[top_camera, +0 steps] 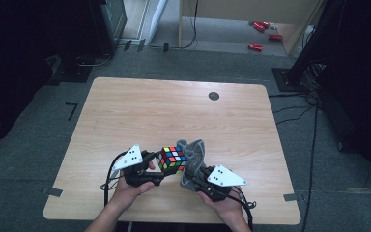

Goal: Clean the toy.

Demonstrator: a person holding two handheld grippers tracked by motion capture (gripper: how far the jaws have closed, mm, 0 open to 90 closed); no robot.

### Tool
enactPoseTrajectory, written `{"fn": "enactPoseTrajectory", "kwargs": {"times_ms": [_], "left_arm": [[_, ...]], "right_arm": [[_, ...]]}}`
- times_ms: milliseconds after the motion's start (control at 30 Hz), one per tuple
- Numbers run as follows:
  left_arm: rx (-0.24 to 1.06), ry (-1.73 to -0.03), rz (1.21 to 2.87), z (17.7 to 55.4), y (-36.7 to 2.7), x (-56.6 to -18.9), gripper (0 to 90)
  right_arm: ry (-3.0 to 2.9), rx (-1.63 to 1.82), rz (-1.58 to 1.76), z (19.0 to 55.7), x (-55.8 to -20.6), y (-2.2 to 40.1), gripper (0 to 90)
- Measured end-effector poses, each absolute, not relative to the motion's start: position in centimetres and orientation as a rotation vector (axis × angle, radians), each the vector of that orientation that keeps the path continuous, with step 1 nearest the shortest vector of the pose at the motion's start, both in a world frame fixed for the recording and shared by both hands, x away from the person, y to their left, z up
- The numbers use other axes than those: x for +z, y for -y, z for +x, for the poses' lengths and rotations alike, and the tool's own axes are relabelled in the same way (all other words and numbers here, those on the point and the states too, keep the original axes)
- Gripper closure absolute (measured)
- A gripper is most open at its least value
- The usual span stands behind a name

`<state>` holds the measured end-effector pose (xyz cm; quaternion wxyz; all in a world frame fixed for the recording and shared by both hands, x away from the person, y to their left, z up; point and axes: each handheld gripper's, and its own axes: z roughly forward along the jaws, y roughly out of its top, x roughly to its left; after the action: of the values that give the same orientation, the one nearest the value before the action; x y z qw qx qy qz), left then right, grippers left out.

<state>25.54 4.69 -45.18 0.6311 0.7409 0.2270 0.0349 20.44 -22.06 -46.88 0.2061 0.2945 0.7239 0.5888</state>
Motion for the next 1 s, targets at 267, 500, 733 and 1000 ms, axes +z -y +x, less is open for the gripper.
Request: {"fn": "enactPoseTrajectory", "kwargs": {"times_ms": [267, 500, 733, 1000], "left_arm": [[0.086, -0.539, 1.682, 25.7, -5.0, -45.1, 34.1], [0.095, -0.528, 1.704, 25.5, -4.8, -45.2, 34.2], [0.091, -0.545, 1.684, 25.6, -5.1, -45.1, 34.2], [0.09, -0.54, 1.69, 25.5, -5.1, -45.1, 34.3]], "right_arm": [[-2.153, 1.57, 0.746, 20.2, -48.4, 20.5, 73.0], [-2.008, 1.606, 0.826, 20.4, -46.9, 21.6, 72.9], [-2.094, 1.603, 0.814, 20.2, -47.9, 20.6, 71.4], [-2.021, 1.603, 0.83, 20.0, -47.3, 20.8, 70.7]]}}
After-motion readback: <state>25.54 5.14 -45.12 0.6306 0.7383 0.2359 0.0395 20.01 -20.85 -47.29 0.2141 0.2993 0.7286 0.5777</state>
